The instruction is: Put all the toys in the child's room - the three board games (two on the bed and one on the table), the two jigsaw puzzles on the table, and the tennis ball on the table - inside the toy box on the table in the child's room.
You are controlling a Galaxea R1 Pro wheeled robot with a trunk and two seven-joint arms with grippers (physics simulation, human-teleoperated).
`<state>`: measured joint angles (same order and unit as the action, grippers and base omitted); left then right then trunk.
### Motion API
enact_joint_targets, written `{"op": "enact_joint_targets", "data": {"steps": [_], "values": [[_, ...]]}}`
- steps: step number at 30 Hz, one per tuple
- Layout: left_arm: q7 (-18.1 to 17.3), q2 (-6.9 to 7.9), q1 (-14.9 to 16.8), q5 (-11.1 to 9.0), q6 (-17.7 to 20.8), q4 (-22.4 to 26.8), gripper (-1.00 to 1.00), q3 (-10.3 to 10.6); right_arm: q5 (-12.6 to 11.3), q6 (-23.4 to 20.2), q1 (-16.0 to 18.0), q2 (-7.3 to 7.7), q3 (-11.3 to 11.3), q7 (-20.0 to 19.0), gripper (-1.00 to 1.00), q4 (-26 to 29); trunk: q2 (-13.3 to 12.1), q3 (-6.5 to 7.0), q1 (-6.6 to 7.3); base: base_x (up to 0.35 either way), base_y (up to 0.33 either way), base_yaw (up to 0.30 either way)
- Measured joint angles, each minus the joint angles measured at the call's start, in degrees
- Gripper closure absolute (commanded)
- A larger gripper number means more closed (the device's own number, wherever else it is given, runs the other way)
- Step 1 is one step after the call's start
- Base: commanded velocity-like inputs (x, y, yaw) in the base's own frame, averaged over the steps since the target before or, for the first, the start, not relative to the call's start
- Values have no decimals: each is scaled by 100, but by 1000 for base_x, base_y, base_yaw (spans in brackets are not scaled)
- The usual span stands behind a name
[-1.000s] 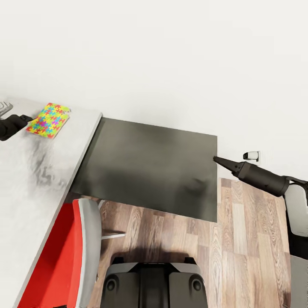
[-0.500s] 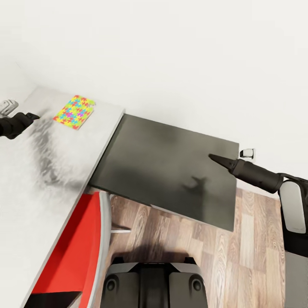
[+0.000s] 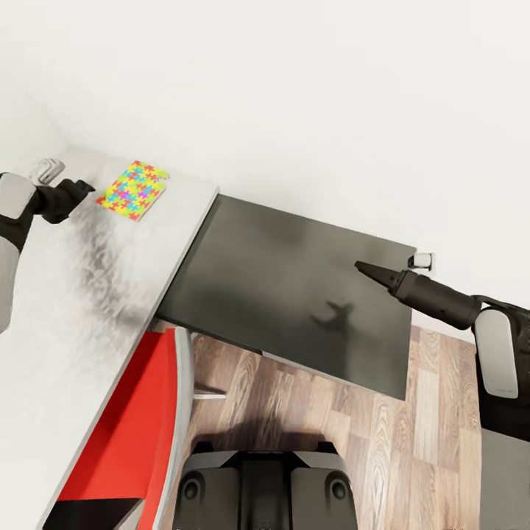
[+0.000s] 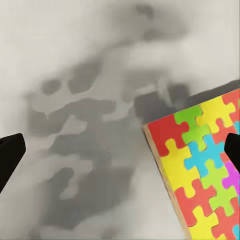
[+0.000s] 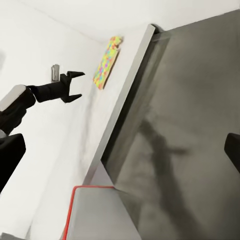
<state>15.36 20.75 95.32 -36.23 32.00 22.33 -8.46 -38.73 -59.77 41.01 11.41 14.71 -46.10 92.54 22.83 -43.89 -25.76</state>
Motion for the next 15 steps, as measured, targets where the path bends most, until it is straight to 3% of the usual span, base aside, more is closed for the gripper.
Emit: {"op": "enact_joint_targets", "data": {"steps": [6, 15], "values": [[52, -246, 338, 150, -524, -545, -100, 234, -2, 0, 28, -24, -2, 2, -100, 0, 0, -47, 0, 0, 0, 3], [178, -308, 887, 223, -758, -757, -100, 355, 3, 0, 91, -45, -146, 43, -100, 0, 1, -127, 0, 0, 0, 0]]}}
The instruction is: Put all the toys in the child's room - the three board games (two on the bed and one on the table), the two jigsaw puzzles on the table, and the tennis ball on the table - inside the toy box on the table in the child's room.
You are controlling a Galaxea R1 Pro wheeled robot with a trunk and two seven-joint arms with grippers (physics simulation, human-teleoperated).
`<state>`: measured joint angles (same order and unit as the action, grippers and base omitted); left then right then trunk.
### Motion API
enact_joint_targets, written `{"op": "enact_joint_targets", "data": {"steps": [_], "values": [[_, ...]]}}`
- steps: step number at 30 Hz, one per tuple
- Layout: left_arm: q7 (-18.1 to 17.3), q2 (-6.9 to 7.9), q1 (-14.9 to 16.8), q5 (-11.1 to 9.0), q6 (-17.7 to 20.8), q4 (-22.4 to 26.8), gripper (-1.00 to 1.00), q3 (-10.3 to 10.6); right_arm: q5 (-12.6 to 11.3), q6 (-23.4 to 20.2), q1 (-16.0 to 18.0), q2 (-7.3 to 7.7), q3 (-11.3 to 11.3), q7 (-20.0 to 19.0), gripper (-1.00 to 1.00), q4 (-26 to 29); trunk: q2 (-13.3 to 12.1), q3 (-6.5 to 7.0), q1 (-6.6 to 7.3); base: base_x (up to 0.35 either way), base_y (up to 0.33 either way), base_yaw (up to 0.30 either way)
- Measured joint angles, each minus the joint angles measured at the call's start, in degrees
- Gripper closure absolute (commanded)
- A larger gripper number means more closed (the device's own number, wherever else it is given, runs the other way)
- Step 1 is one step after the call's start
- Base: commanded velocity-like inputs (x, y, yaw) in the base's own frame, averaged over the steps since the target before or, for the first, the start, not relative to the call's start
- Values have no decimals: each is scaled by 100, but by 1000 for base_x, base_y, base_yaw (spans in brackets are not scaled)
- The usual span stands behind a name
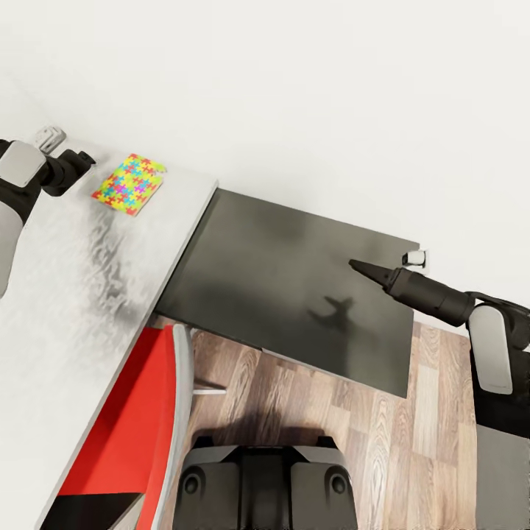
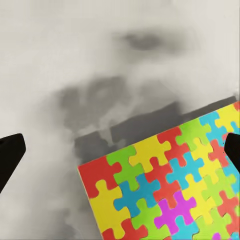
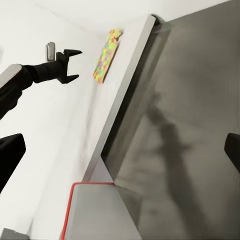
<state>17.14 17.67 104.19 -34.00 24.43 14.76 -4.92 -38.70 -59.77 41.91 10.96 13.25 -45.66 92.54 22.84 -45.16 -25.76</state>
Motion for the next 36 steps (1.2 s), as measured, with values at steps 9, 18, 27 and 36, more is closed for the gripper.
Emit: {"op": "enact_joint_targets", "data": {"steps": [9, 18, 27, 36], "values": [[38, -7, 169, 193, -164, -49, -100, 63, -3, 1, -5, -2, -88, 59, -100, 0, 0, -83, 0, 0, 0, 0], [132, -11, 286, 246, -351, -55, -100, 81, -6, 1, -20, -5, -110, 70, -100, 0, -1, -167, 0, 0, 0, 0], [218, -4, 419, 275, -437, -51, -100, 113, -5, 1, 14, 11, -112, 74, -100, 0, 0, -251, 0, 0, 0, 0], [87, 55, 420, 189, -607, -57, -100, 68, -9, 1, 56, 32, -104, 75, -100, 0, 0, -335, 0, 0, 0, 0]]}}
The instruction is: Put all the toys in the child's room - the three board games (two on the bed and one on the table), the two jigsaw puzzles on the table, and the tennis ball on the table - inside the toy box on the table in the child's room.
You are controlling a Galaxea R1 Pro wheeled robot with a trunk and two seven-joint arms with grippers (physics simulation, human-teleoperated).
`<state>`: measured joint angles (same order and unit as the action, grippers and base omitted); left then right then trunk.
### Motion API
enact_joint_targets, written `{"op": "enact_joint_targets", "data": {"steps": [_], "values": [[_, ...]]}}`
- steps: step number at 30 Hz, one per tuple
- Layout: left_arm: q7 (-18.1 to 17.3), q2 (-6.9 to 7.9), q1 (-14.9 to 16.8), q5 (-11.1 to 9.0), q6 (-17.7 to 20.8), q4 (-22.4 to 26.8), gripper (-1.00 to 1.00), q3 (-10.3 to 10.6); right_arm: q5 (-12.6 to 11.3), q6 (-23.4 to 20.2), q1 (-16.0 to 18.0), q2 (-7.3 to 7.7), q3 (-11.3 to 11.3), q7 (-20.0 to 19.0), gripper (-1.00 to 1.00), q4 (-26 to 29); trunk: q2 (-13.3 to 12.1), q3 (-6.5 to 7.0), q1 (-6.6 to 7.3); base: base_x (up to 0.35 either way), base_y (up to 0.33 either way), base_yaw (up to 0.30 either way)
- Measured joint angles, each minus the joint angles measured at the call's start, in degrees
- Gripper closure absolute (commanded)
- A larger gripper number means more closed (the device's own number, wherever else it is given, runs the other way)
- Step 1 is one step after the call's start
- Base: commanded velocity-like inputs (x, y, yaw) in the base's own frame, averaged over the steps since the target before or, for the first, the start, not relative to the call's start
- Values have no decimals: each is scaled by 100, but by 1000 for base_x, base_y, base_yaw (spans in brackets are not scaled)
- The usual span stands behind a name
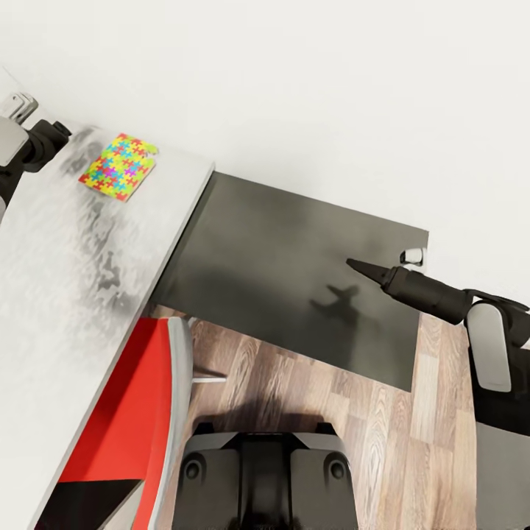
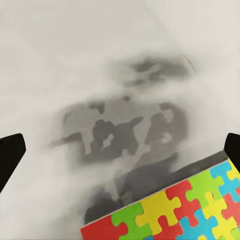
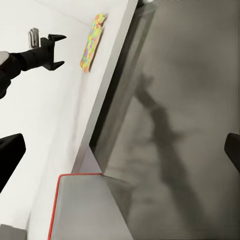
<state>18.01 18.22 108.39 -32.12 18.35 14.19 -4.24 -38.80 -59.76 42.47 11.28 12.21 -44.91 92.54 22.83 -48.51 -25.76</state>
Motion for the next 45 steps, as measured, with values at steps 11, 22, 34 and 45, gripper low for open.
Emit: {"op": "enact_joint_targets", "data": {"steps": [11, 22, 34, 45], "values": [[-416, 38, -31, -238, -215, -45, -100, -40, -41, 0, 371, 11, -5, -1, -100, 0, 0, -103, 0, 0, 0, 0], [-623, 71, -38, -281, -254, -66, -100, -38, -79, 0, 704, 13, -20, 6, -100, 0, 0, -205, 0, 0, 0, 0], [-710, 86, -121, -290, -339, -74, -100, -24, -89, 0, 677, 4, -97, 8, -100, 1, 0, -292, 0, 0, 0, 0], [-734, 88, -249, -286, -368, -82, -100, -16, -94, 0, 640, 6, -133, 8, -100, 1, 1, -305, 1, 0, 0, 0]]}}
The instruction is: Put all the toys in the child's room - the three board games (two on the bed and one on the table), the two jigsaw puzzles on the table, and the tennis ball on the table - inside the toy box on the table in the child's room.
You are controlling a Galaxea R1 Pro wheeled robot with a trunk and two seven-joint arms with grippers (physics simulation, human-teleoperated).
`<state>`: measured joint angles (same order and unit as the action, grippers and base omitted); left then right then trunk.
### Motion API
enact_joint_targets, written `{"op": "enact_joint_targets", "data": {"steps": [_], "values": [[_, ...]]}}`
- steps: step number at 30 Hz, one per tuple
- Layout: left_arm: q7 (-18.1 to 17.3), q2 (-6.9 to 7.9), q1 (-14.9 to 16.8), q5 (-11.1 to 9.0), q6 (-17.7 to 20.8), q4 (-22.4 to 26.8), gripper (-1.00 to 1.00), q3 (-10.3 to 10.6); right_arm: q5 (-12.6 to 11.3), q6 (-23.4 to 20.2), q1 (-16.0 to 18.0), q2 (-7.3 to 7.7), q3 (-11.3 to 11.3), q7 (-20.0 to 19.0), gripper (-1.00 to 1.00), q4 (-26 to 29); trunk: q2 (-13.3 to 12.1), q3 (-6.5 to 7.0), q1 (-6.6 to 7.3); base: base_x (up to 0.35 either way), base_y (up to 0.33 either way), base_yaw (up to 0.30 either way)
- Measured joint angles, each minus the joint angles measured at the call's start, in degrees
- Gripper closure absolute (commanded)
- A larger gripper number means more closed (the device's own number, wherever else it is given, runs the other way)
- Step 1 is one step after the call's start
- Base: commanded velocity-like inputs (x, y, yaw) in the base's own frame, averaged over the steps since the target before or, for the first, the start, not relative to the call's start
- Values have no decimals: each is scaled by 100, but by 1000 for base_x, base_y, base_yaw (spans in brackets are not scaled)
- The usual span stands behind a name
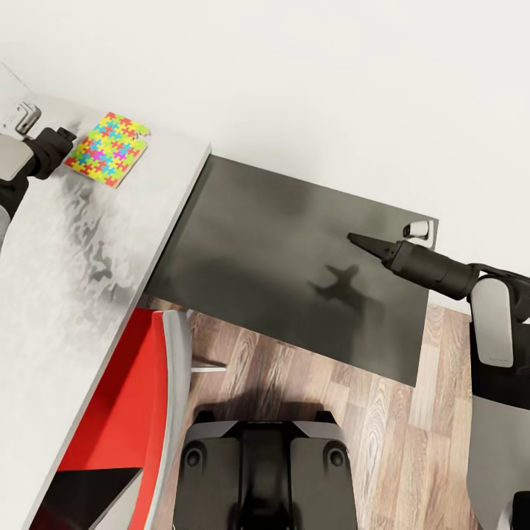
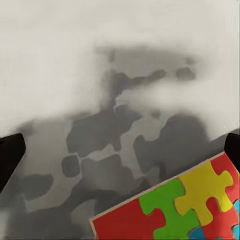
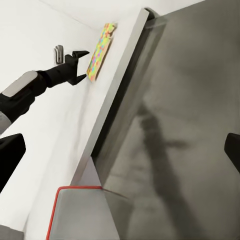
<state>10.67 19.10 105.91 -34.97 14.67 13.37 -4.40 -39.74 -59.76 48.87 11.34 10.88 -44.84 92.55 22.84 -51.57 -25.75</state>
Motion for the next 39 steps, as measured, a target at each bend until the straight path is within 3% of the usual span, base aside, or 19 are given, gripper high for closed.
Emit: {"op": "enact_joint_targets", "data": {"steps": [15, 39], "values": [[-24, 3, -145, 97, -4, 187, -100, 8, 0, 0, -7, 5, 15, -1, -100, 0, 2, -2, 2, 0, 0, -18], [-32, 3, -155, 115, -2, 199, -100, 4, 1, 0, -11, 1, 76, 0, -100, 0, 3, -2, 2, 0, 0, -185]]}}
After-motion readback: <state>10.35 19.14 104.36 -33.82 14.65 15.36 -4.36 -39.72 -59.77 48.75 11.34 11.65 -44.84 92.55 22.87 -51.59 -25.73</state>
